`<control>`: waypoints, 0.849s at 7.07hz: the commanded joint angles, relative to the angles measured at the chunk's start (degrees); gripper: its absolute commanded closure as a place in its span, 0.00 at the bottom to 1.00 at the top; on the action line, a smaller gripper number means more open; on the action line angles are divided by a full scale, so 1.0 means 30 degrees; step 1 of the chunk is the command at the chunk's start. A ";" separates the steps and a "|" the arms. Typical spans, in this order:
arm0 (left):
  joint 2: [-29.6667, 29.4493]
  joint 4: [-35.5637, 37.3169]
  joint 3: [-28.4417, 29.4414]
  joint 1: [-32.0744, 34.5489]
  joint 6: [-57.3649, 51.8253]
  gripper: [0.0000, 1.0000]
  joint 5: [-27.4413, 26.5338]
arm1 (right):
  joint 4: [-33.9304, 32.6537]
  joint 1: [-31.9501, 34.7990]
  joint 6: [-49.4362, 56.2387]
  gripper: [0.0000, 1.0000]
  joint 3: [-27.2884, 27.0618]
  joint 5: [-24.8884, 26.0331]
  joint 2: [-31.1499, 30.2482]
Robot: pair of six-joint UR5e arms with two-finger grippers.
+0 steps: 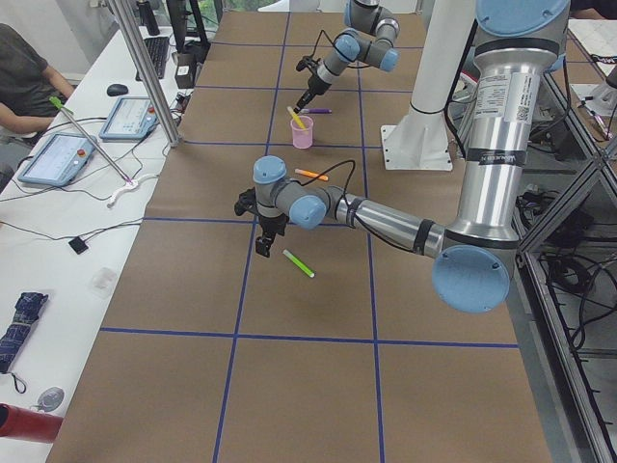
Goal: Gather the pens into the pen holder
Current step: 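Drop the yellow highlighter into the pink cup while the left arm reaches out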
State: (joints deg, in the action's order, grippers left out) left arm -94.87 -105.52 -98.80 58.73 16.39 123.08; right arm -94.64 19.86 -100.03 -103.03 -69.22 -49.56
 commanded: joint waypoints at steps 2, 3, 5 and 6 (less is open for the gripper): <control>-0.0044 0.0539 0.0266 -0.1379 -0.1009 0.07 -0.0303 | -0.0036 0.0900 0.2477 0.01 -0.3118 -0.1640 -0.1814; -0.0712 0.1472 0.0354 -0.2052 -0.1038 0.11 -0.0303 | 0.0052 0.2910 0.4931 0.01 -0.3213 -0.5337 -0.2719; -0.0602 0.2326 0.0413 -0.2527 -0.4818 0.17 -0.1523 | 0.0024 0.6432 1.0148 0.01 -0.3185 -0.9900 -0.4098; -0.0805 0.3955 0.0471 -0.2585 -0.7022 0.17 -0.1649 | 0.0023 0.7490 1.1620 0.01 -0.3156 -1.1076 -0.4772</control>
State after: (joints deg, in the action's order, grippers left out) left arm -96.83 -98.04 -97.55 51.40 3.45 119.47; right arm -94.55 37.56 -72.10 -112.53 -96.72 -61.27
